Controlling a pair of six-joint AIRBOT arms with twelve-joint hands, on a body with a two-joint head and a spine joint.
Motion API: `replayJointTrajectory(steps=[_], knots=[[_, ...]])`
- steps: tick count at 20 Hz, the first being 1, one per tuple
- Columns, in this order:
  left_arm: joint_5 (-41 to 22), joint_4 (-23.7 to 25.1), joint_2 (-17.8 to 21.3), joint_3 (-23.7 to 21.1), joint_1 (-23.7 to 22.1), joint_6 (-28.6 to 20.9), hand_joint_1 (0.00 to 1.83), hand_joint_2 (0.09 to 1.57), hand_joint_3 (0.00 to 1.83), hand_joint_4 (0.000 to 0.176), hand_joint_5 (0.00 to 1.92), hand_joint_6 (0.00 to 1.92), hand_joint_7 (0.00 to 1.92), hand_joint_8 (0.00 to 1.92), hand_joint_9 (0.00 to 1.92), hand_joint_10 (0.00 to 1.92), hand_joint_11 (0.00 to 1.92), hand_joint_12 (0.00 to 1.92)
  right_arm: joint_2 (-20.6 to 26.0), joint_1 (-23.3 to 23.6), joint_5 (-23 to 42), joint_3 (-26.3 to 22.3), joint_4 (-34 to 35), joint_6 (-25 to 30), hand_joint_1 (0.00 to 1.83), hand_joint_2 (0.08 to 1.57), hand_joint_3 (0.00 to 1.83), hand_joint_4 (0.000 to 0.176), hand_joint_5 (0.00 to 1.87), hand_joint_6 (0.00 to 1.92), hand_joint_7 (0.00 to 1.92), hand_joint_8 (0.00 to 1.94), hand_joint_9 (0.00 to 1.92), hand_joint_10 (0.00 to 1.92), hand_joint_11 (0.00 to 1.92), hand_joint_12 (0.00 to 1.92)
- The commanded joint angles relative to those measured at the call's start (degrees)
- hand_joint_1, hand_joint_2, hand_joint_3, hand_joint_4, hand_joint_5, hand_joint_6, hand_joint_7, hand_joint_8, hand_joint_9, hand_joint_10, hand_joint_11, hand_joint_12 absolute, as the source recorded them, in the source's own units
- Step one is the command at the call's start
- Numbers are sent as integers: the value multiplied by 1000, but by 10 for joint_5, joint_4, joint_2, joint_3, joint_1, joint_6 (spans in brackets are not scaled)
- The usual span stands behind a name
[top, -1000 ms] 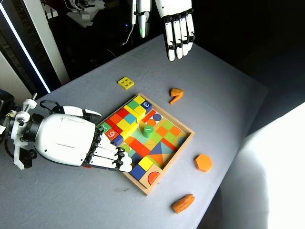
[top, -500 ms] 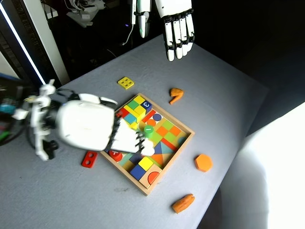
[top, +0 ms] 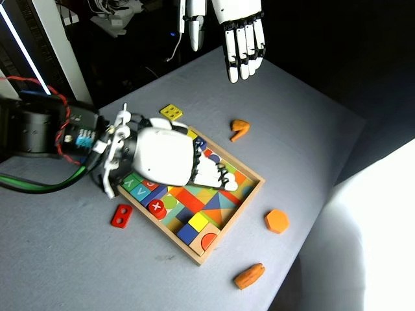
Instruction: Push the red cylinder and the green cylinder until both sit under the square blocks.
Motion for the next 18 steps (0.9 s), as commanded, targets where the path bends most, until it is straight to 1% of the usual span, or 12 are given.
replayJointTrajectory(steps=[1,2,3,4,6,9,10,12,13,14,16,18], knots=[[-39,18,4,1,-8,1,118,1345,0,31,178,8,173,6,188,12,0,743,4,6,47,0,-11,-1,0,1146,2,0,784,0,268,0,36,0,0,0],[-39,18,4,1,-8,1,98,1353,1,29,166,2,165,2,179,6,0,737,2,5,47,0,-11,-1,0,1147,2,0,786,2,295,12,50,7,0,0],[-39,18,4,1,-8,1,108,1356,2,26,178,4,165,1,177,4,0,697,1,4,48,0,-11,-2,0,1150,3,0,789,3,309,17,56,10,0,0],[-39,18,4,1,-8,1,135,1349,0,27,188,7,169,2,185,6,0,707,1,3,48,0,-11,-2,0,1148,2,0,791,4,304,13,60,11,0,0],[-39,18,4,1,-8,1,110,1354,0,32,154,3,154,2,174,5,0,698,1,2,48,2,-11,-1,0,1147,2,11,784,2,240,0,53,7,0,0],[-39,18,4,1,-8,1,116,1353,0,32,161,4,158,2,181,6,0,722,0,-5,48,3,-11,0,0,1142,0,15,780,3,260,9,54,7,0,0],[-39,18,4,1,-8,1,101,1356,1,35,157,2,158,1,181,5,0,729,-1,-7,48,3,-11,0,0,1142,0,12,789,7,279,16,59,8,0,0],[-39,18,4,1,-8,1,109,1354,0,35,151,1,162,2,182,4,0,748,-2,-10,48,4,-11,0,0,1134,0,14,780,2,280,14,57,7,0,0],[-39,18,4,1,-8,1,109,1353,0,32,160,5,167,4,182,4,0,752,-2,-12,47,5,-11,0,0,1133,0,12,777,1,278,12,55,6,0,0],[-39,18,4,1,-8,1,142,1348,0,29,174,9,171,4,193,8,0,760,-3,-14,46,5,-11,-1,0,1137,0,7,789,6,290,15,65,10,0,0],[-39,18,4,1,-8,1,85,1357,2,33,158,1,144,2,182,2,0,720,-4,-20,42,5,-11,-1,0,1138,0,4,792,7,279,9,57,5,0,0],[-39,18,4,1,-8,1,87,1361,2,32,133,0,137,1,163,0,0,685,-4,-26,38,5,-11,-1,0,1136,0,3,785,3,267,4,58,5,0,0]])
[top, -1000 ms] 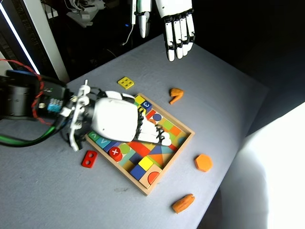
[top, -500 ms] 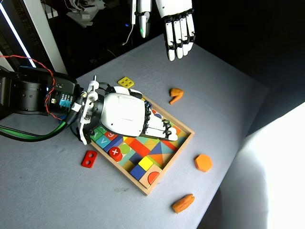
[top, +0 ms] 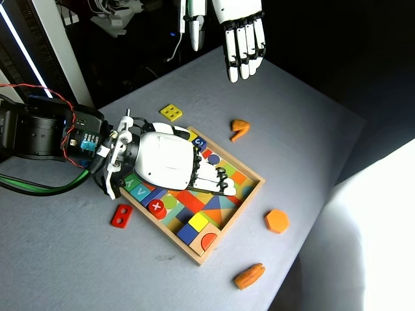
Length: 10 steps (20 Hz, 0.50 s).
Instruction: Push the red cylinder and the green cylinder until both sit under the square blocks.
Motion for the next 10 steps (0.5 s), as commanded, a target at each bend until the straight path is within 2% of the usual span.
replayJointTrajectory(steps=[1,3,5,6,10], knots=[[-39,18,4,1,-6,1,87,1361,2,32,133,0,137,1,163,0,0,685,5,-4,29,0,-12,-1,0,1136,0,3,785,3,267,4,58,5,0,0],[-39,18,4,1,-6,1,61,1359,0,38,133,1,142,2,177,5,0,728,7,-10,21,0,-12,-2,0,1133,0,11,779,0,283,9,62,6,0,0],[-39,18,4,1,-6,1,64,1358,0,41,147,4,160,4,193,8,0,775,13,-12,14,0,-12,-1,0,1136,0,6,791,5,282,5,62,5,0,0],[-39,18,4,1,-6,1,74,1361,1,34,151,4,160,2,188,5,0,777,17,-15,11,-1,-12,-1,0,1139,0,1,792,5,279,4,59,4,0,0],[-39,18,4,1,-6,1,80,1358,0,43,140,3,148,2,186,2,0,773,35,-26,10,-11,-12,-1,0,1138,0,0,801,7,304,10,59,2,0,0]])
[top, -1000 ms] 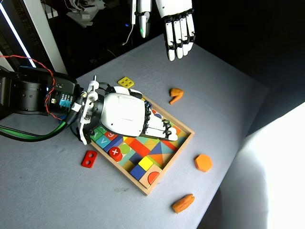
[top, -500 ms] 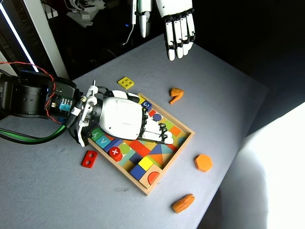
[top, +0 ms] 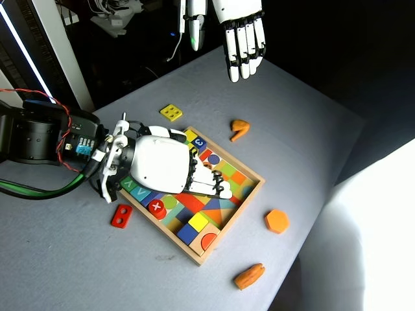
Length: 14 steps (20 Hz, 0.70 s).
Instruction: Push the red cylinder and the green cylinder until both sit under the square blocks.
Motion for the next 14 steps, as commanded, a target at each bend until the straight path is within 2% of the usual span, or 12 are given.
replayJointTrajectory(steps=[1,4,12,14], knots=[[-39,18,4,1,-6,1,89,1353,0,45,153,6,165,6,198,6,0,812,9,-12,6,-1,-4,-6,0,1141,1,0,797,5,306,10,54,0,0,0],[-39,18,4,1,-6,1,103,1357,0,36,150,3,158,1,186,0,0,797,33,-21,-7,-15,-4,-6,0,1137,0,0,811,10,360,28,76,9,0,0],[-39,18,4,1,-7,1,89,1358,1,44,154,3,147,1,193,4,0,843,84,-34,-30,-43,-4,3,0,1142,1,0,817,9,366,14,80,8,0,0],[-39,18,4,1,-7,1,97,1353,0,42,168,5,168,3,207,7,0,910,94,-37,-36,-53,-4,1,0,1144,2,0,816,8,358,9,71,3,0,0]])
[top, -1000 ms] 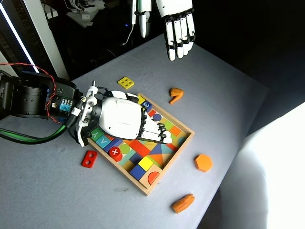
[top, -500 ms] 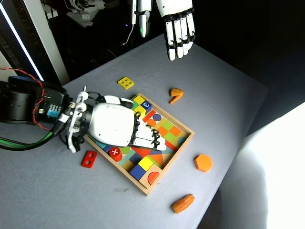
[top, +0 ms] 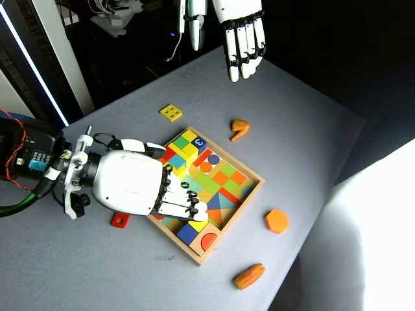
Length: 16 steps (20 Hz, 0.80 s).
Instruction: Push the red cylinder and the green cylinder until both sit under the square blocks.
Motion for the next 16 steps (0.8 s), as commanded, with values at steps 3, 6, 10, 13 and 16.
replayJointTrajectory(steps=[3,6,10,13,16], knots=[[-39,18,4,1,-7,1,89,1358,2,45,160,0,146,1,190,4,0,877,18,-14,-16,-17,-2,-15,0,1143,1,0,815,7,343,7,88,9,0,0],[-39,18,4,1,-7,1,84,1365,3,34,167,3,149,1,190,4,0,860,28,-13,-16,-27,-2,-18,0,1145,2,0,813,5,352,9,86,8,0,0],[-39,18,4,1,-7,1,91,1361,0,33,169,4,154,3,182,3,0,799,38,-14,-16,-32,-2,-18,0,1140,0,0,795,0,310,1,78,3,0,0],[-39,18,4,1,-7,1,113,1359,0,32,183,7,163,3,194,6,0,818,41,-9,-16,-35,-2,-18,0,1139,0,0,806,4,351,18,86,6,0,0],[-39,18,4,1,-7,1,104,1353,0,43,188,6,176,4,215,11,0,852,42,-3,-11,-35,-2,-18,0,1139,0,0,811,6,296,2,75,1,0,0]])
